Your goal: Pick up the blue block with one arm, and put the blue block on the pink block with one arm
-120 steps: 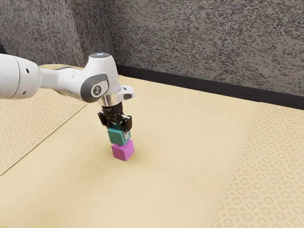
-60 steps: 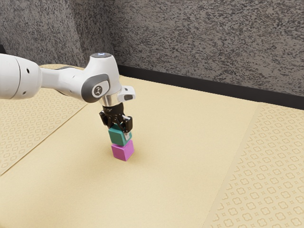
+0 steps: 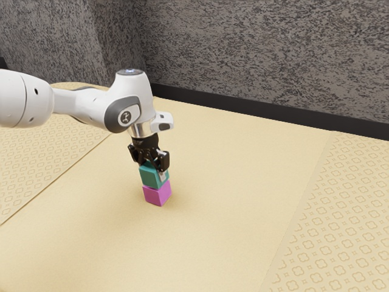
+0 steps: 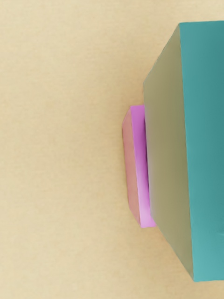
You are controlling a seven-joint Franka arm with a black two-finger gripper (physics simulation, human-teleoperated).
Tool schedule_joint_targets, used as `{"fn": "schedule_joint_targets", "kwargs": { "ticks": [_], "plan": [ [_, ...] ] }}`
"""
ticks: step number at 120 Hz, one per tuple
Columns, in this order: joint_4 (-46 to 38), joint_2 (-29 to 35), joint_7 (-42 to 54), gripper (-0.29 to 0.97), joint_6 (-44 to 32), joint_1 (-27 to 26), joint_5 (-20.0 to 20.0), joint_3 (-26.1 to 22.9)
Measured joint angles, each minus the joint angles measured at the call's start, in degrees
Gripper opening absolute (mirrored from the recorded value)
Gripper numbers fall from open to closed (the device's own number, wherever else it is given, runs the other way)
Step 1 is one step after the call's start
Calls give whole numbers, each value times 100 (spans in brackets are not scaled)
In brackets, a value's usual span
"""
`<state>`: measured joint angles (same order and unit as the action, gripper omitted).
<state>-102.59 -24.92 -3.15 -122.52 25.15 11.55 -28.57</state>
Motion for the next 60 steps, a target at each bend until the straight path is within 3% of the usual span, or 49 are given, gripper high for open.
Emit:
{"fn": "schedule_joint_targets", "kwargs": {
  "ticks": [48,60],
  "plan": [
    [-1,-69,103,36,-15,4,-4,17],
    [2,-62,143,45,-13,7,-34,24]
  ]
}}
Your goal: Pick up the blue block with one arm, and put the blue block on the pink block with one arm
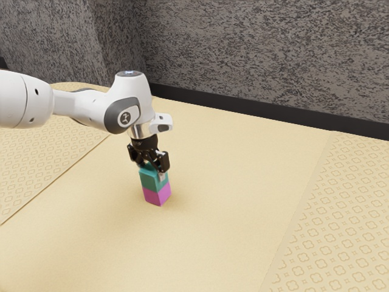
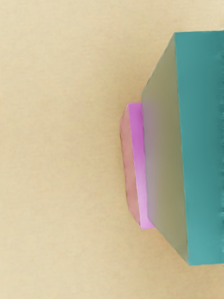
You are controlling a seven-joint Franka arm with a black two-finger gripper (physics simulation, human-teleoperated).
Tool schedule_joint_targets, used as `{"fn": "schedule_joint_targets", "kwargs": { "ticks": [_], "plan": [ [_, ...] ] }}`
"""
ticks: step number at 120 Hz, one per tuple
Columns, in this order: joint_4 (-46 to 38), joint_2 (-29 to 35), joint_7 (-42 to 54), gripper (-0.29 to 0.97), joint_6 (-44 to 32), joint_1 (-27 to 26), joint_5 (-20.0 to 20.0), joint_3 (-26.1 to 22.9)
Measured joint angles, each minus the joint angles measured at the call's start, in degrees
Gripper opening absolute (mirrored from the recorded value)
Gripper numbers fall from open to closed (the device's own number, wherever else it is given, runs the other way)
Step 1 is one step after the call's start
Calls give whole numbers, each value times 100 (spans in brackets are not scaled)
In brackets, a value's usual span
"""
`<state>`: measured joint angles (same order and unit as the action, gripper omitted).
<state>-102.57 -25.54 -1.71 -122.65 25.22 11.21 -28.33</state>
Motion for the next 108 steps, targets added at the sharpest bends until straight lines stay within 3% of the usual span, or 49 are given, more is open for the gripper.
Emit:
{"fn": "schedule_joint_targets", "kwargs": {
  "ticks": [30,50,81,108],
  "plan": [
    [7,87,88,61,14,0,-41,12],
    [53,721,146,65,187,-1,-193,-8],
    [1523,1007,120,67,1503,7,-218,97],
    [1740,1028,26,68,2346,28,-238,263]
  ]
}}
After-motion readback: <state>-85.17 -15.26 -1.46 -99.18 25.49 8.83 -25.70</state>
